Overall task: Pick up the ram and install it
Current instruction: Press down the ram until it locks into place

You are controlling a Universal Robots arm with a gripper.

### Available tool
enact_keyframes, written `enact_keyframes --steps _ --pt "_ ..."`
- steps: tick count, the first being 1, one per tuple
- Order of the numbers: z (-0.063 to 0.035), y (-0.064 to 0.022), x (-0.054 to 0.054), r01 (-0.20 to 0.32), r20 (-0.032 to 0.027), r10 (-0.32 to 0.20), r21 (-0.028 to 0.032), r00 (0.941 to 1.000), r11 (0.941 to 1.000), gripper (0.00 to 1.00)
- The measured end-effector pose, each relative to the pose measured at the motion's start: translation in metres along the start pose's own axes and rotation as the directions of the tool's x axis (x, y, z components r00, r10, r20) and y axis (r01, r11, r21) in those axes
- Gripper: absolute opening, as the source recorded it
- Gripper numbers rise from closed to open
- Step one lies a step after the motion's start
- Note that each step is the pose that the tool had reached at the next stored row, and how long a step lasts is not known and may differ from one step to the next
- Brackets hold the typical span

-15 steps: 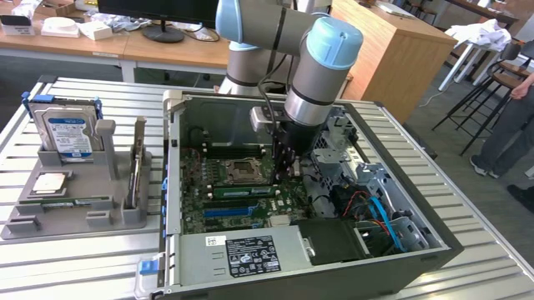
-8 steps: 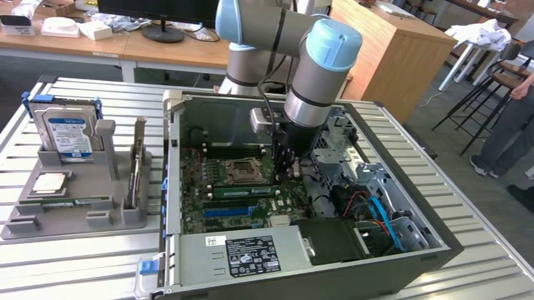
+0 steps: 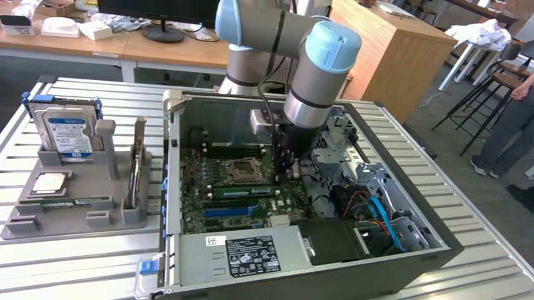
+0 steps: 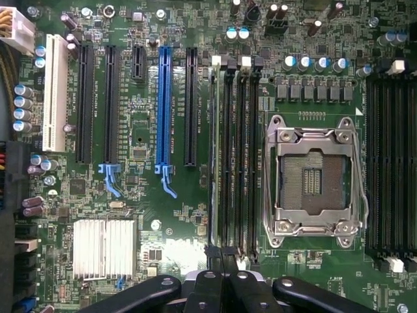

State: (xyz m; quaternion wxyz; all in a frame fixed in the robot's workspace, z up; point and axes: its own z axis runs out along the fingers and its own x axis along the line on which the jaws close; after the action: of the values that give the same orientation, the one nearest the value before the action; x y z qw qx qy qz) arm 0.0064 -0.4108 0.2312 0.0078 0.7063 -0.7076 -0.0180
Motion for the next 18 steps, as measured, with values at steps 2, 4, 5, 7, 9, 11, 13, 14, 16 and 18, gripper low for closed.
enact_keyframes --steps 2,4,5,7,9,11,13,14,16,18 --pt "0.0007 0.0000 0.0000 0.000 -0.0002 0.000 -0.0001 1.0000 1.0000 0.10" --pt "0.0007 0.0000 0.0000 0.000 -0.0003 0.000 -0.0001 1.0000 1.0000 0.10" --pt "0.0007 0.0000 0.0000 0.000 -0.0002 0.000 -0.0001 1.0000 1.0000 0.10" --pt "0.0012 0.0000 0.0000 0.000 0.0001 0.000 0.0001 1.0000 1.0000 0.10" --pt "0.0019 -0.0001 0.0000 0.000 0.0000 0.000 0.0000 1.0000 1.0000 0.10" --pt "0.0021 -0.0001 0.0001 0.000 -0.0003 0.000 -0.0001 1.0000 1.0000 0.10" --pt "0.0021 -0.0001 0.0001 0.000 -0.0003 0.000 -0.0001 1.0000 1.0000 0.10" --pt "0.0021 -0.0001 0.0001 0.000 -0.0001 0.000 0.0000 1.0000 1.0000 0.10" --pt "0.0027 -0.0001 0.0000 0.000 0.0003 0.000 0.0001 1.0000 1.0000 0.10" --pt "0.0034 -0.0001 0.0001 0.000 -0.0001 0.000 0.0000 1.0000 1.0000 0.10"
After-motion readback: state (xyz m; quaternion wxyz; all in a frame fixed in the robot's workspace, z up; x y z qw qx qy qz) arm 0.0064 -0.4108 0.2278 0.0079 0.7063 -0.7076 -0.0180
